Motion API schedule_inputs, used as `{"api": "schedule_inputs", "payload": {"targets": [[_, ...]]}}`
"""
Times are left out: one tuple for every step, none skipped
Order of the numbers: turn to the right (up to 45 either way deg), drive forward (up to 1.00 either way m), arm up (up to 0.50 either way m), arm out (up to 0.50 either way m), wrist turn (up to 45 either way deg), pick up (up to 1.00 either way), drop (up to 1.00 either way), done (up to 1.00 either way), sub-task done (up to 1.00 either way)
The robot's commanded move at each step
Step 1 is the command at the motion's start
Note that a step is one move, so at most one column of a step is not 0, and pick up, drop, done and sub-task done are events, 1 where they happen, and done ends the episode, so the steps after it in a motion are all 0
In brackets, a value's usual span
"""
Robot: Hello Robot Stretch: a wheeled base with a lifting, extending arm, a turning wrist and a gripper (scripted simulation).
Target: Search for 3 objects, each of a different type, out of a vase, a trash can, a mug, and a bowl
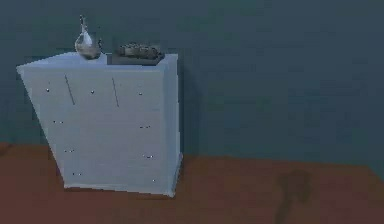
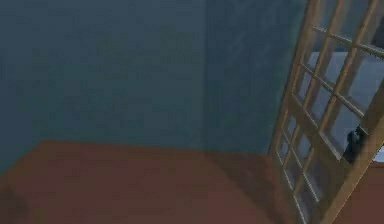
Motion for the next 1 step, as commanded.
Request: {"api": "schedule_inputs", "payload": {"targets": [[0.0, 0.8, 0.0, 0.0, 0.0, 0.0, 0.0, 0.0, 0.0]]}}
